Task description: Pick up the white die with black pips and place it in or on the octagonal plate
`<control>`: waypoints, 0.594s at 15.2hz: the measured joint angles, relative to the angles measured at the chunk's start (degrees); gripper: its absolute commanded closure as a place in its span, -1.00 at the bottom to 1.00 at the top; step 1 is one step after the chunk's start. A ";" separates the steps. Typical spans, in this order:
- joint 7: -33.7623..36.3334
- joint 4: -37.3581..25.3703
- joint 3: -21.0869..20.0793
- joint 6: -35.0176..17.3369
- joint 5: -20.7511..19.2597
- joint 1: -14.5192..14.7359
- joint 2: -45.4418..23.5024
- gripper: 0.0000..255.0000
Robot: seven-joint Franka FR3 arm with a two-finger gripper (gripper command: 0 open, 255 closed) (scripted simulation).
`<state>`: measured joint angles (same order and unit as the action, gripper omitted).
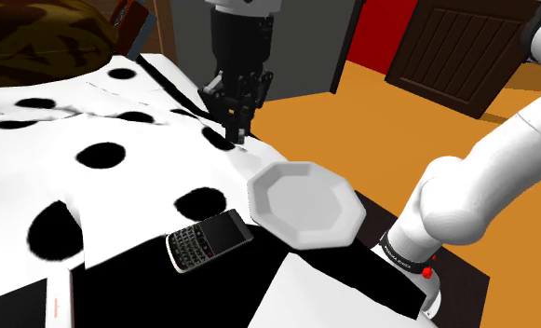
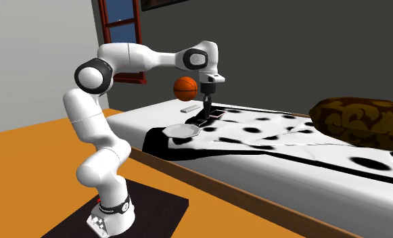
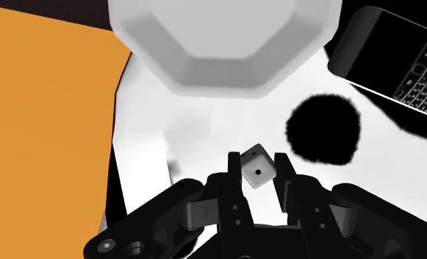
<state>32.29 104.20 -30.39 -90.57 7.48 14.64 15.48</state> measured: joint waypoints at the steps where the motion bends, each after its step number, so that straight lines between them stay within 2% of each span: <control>1: -0.92 2.68 0.87 0.10 1.27 0.29 3.01 1.00; 9: -1.43 15.60 3.91 4.48 7.82 5.11 21.29 1.00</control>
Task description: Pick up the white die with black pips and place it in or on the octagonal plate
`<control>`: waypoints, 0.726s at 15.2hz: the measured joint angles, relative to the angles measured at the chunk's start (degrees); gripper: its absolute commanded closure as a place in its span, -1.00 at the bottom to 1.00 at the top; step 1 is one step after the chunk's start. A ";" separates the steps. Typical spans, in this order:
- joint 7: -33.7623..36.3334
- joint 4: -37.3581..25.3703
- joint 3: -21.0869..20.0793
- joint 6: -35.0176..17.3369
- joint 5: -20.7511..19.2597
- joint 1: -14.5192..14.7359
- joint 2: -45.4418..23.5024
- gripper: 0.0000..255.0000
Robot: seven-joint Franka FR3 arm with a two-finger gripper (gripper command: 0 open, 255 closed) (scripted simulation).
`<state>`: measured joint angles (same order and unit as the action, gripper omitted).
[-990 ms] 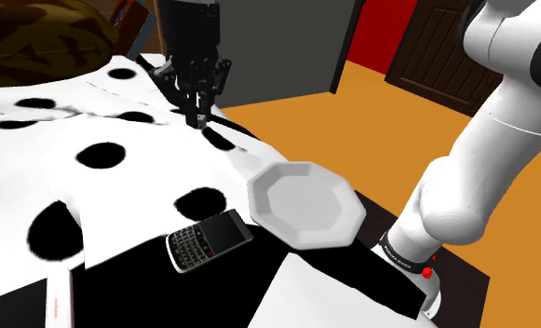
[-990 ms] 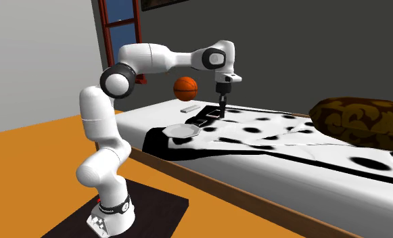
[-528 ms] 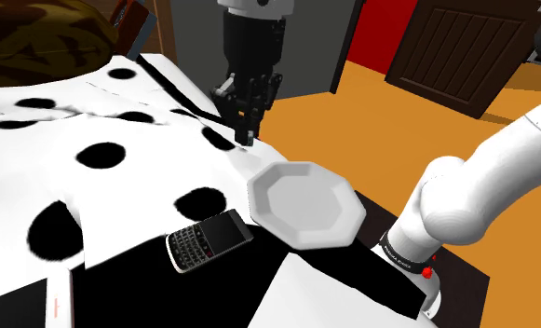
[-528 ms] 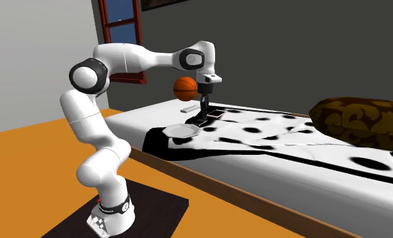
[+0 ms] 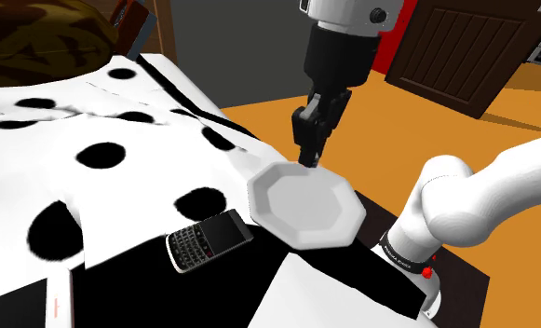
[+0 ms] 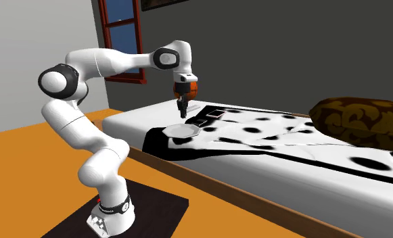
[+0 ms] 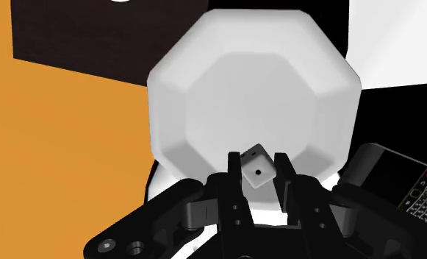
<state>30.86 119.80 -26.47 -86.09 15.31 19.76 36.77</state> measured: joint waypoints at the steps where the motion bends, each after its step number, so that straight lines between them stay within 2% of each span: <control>1: -0.01 1.33 0.02 -0.35 0.35 0.33 0.99 1.00; 11: -0.64 10.53 -1.17 -7.05 2.01 1.36 3.53 1.00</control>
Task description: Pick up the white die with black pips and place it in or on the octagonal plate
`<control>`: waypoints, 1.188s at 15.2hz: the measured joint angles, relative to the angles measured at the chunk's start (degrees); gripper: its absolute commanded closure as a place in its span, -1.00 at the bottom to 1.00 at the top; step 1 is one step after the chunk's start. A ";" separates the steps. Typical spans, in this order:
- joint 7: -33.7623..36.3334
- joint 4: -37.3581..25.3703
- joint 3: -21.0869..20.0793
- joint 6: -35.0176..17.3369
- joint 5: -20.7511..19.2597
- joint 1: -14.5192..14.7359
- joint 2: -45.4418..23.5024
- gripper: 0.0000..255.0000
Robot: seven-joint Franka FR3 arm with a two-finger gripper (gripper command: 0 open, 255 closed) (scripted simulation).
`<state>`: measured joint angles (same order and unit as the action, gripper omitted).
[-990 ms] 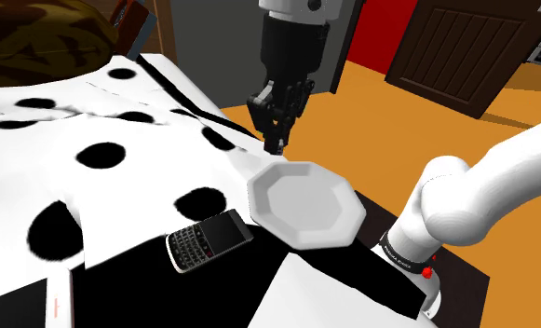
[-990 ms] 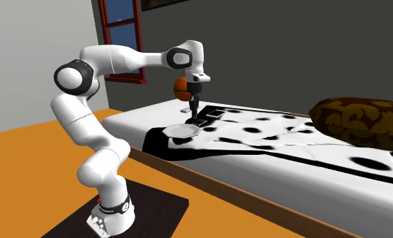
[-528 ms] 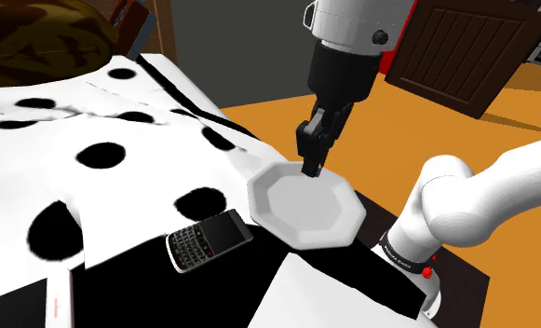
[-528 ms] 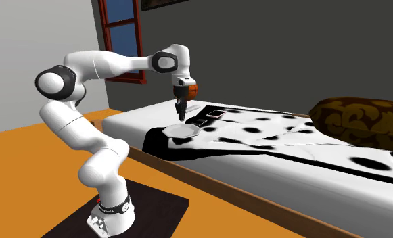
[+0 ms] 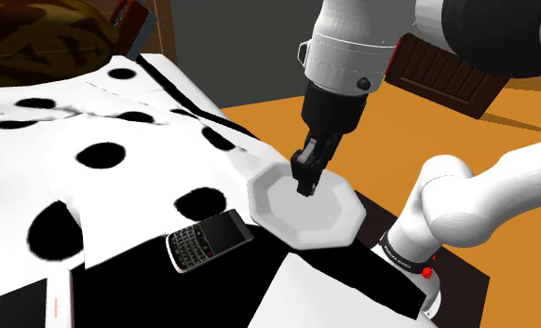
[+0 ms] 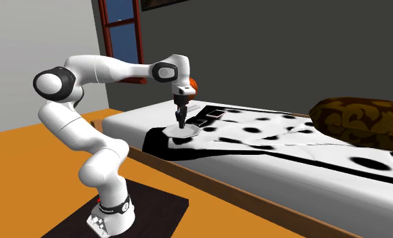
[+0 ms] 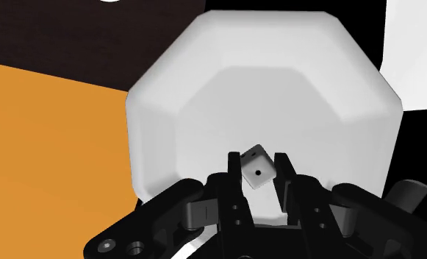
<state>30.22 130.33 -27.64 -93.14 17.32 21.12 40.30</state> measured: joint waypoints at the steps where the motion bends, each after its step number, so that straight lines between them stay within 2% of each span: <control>1: 0.01 0.84 -0.21 -0.72 0.19 0.10 0.13 1.00; 9: -0.19 2.71 -0.54 -2.38 0.53 0.25 0.37 1.00; 10: -0.19 2.71 -0.54 -2.38 0.53 0.25 0.37 -1.00; 16: -0.19 2.71 -0.54 -2.38 0.53 0.25 0.37 -1.00; 18: 0.09 -0.06 -0.13 -0.18 0.03 -0.03 -0.16 -1.00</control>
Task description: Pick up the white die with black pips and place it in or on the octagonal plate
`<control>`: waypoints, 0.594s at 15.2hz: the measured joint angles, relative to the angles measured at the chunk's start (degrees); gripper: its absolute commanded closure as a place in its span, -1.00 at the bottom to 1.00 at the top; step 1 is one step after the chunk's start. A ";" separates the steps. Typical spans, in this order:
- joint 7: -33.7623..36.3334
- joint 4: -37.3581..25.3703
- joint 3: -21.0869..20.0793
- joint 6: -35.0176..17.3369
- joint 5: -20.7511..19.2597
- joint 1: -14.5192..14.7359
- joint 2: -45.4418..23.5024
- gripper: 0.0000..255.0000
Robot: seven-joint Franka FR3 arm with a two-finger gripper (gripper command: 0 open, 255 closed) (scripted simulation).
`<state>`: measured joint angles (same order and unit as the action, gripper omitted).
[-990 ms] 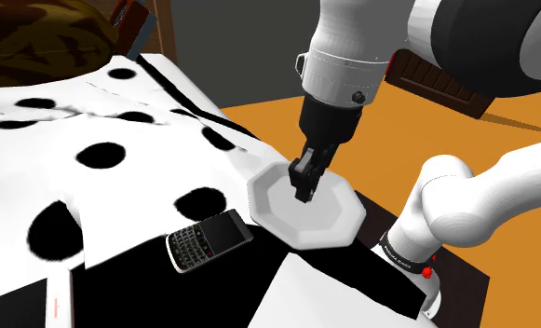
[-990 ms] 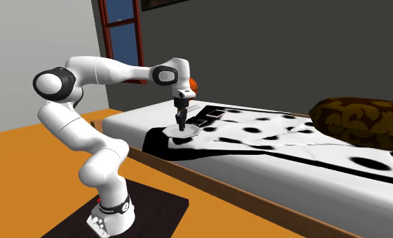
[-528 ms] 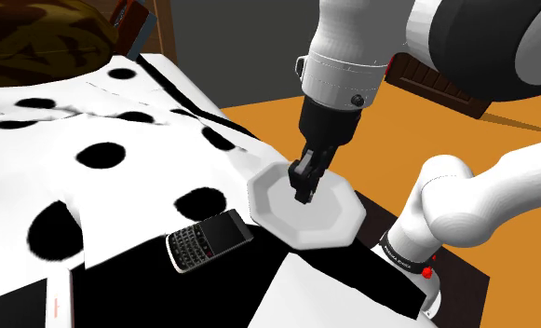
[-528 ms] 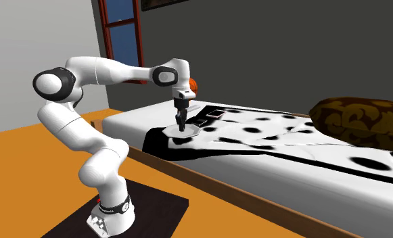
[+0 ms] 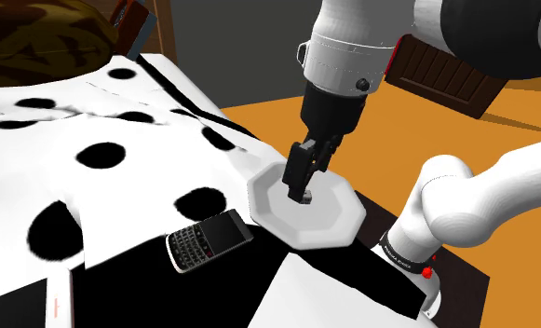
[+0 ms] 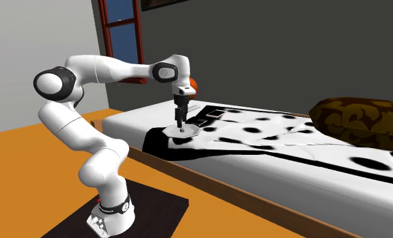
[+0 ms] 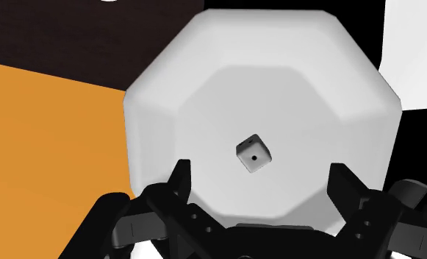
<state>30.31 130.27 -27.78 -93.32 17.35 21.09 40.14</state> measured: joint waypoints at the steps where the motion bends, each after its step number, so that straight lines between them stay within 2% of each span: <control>1: 0.03 -1.76 0.38 1.45 -0.37 -0.19 -0.32 -1.00; 3: 0.18 -4.68 0.90 3.76 -0.92 -0.51 -0.96 -1.00; 9: 0.30 -5.24 1.01 4.48 -0.95 -0.47 -0.85 -1.00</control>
